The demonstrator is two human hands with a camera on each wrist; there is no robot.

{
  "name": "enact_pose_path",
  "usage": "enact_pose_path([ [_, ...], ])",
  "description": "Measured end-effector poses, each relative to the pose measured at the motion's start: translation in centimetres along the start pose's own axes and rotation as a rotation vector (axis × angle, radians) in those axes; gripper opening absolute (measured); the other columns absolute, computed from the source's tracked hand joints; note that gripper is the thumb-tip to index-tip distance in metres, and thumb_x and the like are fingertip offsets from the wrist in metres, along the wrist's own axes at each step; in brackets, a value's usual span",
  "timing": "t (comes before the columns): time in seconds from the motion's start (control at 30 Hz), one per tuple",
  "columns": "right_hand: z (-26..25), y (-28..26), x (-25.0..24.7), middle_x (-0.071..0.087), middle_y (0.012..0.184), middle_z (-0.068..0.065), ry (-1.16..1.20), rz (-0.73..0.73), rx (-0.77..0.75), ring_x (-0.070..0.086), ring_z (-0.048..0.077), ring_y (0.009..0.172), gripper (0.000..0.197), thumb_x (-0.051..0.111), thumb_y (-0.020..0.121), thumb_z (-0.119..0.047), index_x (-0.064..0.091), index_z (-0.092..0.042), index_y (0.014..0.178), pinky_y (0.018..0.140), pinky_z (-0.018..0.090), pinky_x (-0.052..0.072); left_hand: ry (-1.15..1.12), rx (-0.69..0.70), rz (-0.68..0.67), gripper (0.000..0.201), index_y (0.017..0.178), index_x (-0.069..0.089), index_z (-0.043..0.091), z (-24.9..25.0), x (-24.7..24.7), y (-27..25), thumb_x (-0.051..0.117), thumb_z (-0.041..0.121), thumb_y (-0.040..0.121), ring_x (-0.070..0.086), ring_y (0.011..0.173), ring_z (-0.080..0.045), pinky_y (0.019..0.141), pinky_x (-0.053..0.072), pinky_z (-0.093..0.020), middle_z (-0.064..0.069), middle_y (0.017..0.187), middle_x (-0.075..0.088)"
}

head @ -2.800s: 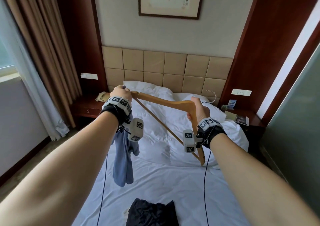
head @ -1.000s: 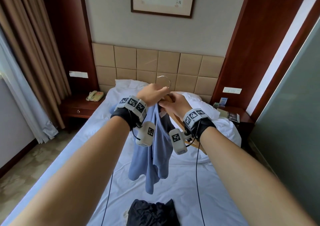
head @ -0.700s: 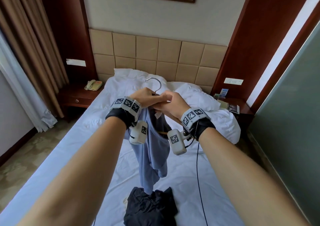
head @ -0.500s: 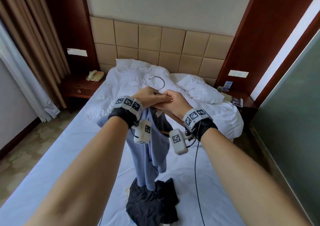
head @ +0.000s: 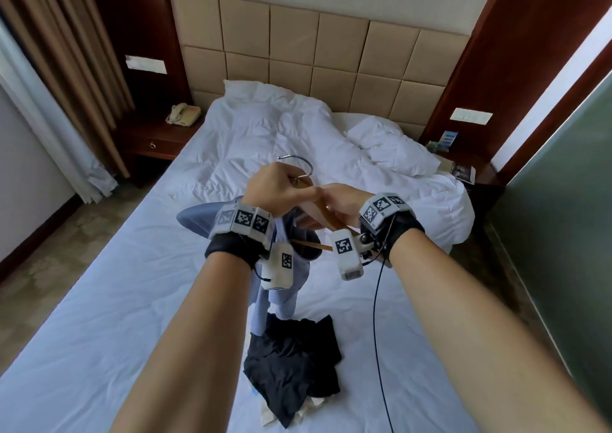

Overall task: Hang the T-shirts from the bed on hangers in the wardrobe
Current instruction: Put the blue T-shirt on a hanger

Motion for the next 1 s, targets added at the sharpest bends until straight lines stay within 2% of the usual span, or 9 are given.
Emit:
enact_pose_path([
  [0.13,1.1,1.2,-0.1,0.075,0.101,0.019,-0.208,-0.010,0.044,0.071,0.037,0.102,0.046,0.062,0.078,-0.031,0.069,0.002,0.109,0.100,0.050,0.053,0.006,0.003,0.021,0.047,0.071,0.073,0.021,-0.8,0.3,-0.8,0.059,0.064,0.057,0.062,0.072,-0.017,0.068,0.052,-0.043,-0.002,0.070,0.067],
  [0.2,1.6,1.7,-0.5,0.075,0.092,0.011,-0.305,0.057,-0.006,0.070,0.032,0.091,0.033,0.059,0.087,-0.035,0.069,-0.005,0.097,0.088,0.043,0.056,0.006,-0.008,0.044,0.048,0.071,0.073,0.022,-1.2,0.3,-1.2,0.059,0.065,0.057,0.063,0.072,-0.015,0.068,0.053,-0.043,-0.001,0.071,0.067],
  [0.27,2.3,2.3,-1.0,0.065,0.078,0.002,-0.368,0.162,-0.082,0.061,0.019,0.075,0.017,0.060,0.096,-0.028,0.064,-0.016,0.085,0.072,0.032,0.049,-0.002,-0.030,0.071,0.048,0.071,0.073,0.023,-1.7,0.5,-1.4,0.058,0.067,0.056,0.064,0.073,-0.013,0.068,0.054,-0.041,0.001,0.072,0.068],
  [0.37,3.6,3.3,-1.6,0.066,0.078,0.001,-0.413,0.269,-0.115,0.060,0.017,0.076,0.016,0.068,0.091,-0.022,0.063,-0.023,0.076,0.076,0.035,0.051,-0.005,-0.071,0.092,0.052,0.073,0.073,0.025,-2.2,1.0,-1.7,0.054,0.068,0.052,0.065,0.076,-0.010,0.069,0.054,-0.036,0.005,0.075,0.070],
  [0.47,4.3,3.7,-1.8,0.064,0.074,0.001,-0.547,0.338,-0.076,0.060,0.020,0.077,0.025,0.063,0.092,-0.022,0.061,-0.021,0.067,0.072,0.031,0.047,-0.006,-0.102,0.113,0.044,0.073,0.072,0.029,-2.8,1.3,-1.8,0.056,0.065,0.054,0.065,0.075,-0.008,0.068,0.055,-0.032,0.010,0.073,0.070],
  [0.6,5.3,3.5,-2.7,0.069,0.084,0.016,-0.609,0.436,-0.008,0.066,0.035,0.083,0.024,0.053,0.093,-0.026,0.065,-0.007,0.082,0.073,0.039,0.052,-0.004,-0.123,0.165,0.024,0.071,0.070,0.036,-3.5,1.1,-1.5,0.064,0.057,0.061,0.065,0.075,-0.009,0.066,0.055,-0.030,0.012,0.072,0.069],
  [0.7,5.9,3.0,-3.5,0.066,0.083,0.005,-0.598,0.510,0.041,0.061,0.028,0.079,0.015,0.056,0.090,-0.027,0.067,-0.018,0.089,0.070,0.032,0.046,-0.007,-0.131,0.196,0.017,0.064,0.066,0.038,-3.7,1.1,-1.6,0.065,0.055,0.062,0.065,0.073,-0.009,0.063,0.054,-0.028,0.010,0.070,0.069],
  [0.8,6.6,2.5,-4.5,0.066,0.088,0.006,-0.593,0.615,0.086,0.059,0.029,0.079,0.018,0.055,0.084,-0.015,0.070,-0.014,0.094,0.071,0.029,0.047,-0.021,-0.159,0.224,0.012,0.068,0.067,0.039,-4.0,1.1,-1.8,0.071,0.050,0.066,0.065,0.073,-0.008,0.064,0.052,-0.025,0.013,0.069,0.069],
  [1.0,8.6,1.8,-6.5,0.062,0.077,0.004,-0.470,0.696,0.202,0.057,0.029,0.077,0.018,0.050,0.084,-0.010,0.068,-0.013,0.083,0.069,0.029,0.046,-0.037,-0.187,0.259,0.019,0.069,0.069,0.038,-4.1,1.2,-1.9,0.067,0.055,0.061,0.066,0.073,-0.008,0.065,0.052,-0.026,0.014,0.065,0.067],
])
Point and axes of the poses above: each hand's wrist, its own y-axis towards the middle knuckle, its own x-axis out of the palm, z = x × y, the point moved 3 cm from there along y, towards the middle knuckle
